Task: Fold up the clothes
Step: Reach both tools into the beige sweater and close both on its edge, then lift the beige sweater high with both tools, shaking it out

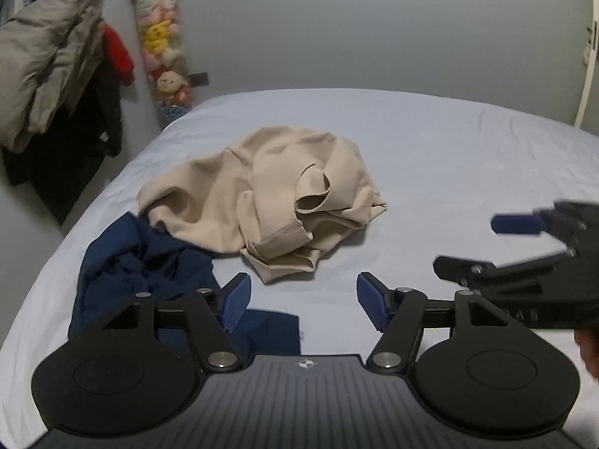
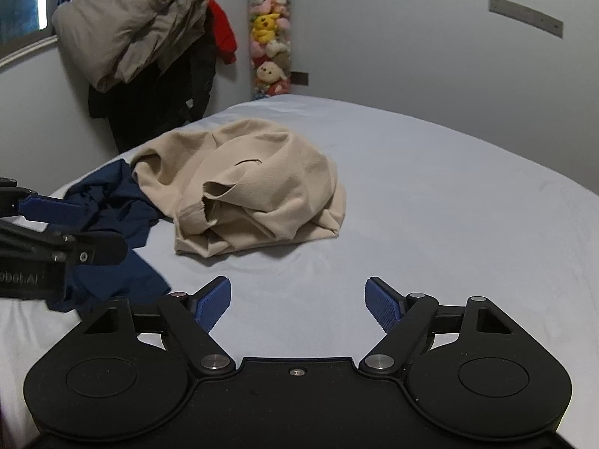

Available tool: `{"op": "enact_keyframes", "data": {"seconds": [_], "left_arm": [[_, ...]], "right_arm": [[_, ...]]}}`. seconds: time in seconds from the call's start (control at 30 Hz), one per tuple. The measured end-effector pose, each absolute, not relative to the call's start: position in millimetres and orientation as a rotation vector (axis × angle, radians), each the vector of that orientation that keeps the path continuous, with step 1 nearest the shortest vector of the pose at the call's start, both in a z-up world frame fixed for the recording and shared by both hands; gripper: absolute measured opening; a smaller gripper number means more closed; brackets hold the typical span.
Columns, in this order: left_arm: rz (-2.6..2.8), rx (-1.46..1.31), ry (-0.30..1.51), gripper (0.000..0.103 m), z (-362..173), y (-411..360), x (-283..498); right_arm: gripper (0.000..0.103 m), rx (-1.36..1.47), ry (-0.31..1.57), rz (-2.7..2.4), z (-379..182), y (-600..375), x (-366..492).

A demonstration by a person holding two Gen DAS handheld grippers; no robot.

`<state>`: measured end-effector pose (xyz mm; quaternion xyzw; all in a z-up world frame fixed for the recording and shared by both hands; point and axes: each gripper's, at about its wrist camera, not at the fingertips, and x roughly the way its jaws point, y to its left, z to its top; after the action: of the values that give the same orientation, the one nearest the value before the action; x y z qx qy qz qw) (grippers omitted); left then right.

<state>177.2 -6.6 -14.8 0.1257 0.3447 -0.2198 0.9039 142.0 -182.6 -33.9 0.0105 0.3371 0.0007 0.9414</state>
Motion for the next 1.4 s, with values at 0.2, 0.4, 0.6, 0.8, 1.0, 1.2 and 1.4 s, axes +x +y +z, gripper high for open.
{"op": "enact_keyframes", "data": {"seconds": [0.2,0.4,0.6,0.8,1.0,1.2,1.4], "left_arm": [[-0.507,0.322,0.684,0.057,-46,-12,209],[-0.529,0.358,0.669,0.052,-74,-17,234],[-0.525,0.399,0.627,0.050,-82,-29,252],[-0.550,0.389,0.630,0.034,-83,-29,263],[-0.537,0.445,0.612,0.007,-74,-26,265],[-0.497,0.484,0.537,0.007,-40,-13,260],[-0.455,0.516,0.446,0.007,9,-13,252]], "right_arm": [[0.058,-0.001,0.713,0.032,-60,-180,194],[0.057,0.002,0.720,0.063,-80,-176,234],[0.049,-0.014,0.706,0.065,-91,-171,260],[0.010,0.026,0.705,0.090,-90,-174,265],[0.005,-0.016,0.677,0.059,-74,-177,251],[0.004,-0.039,0.636,-0.025,-46,-196,230],[0.003,-0.079,0.587,-0.130,-2,-214,197]]}}
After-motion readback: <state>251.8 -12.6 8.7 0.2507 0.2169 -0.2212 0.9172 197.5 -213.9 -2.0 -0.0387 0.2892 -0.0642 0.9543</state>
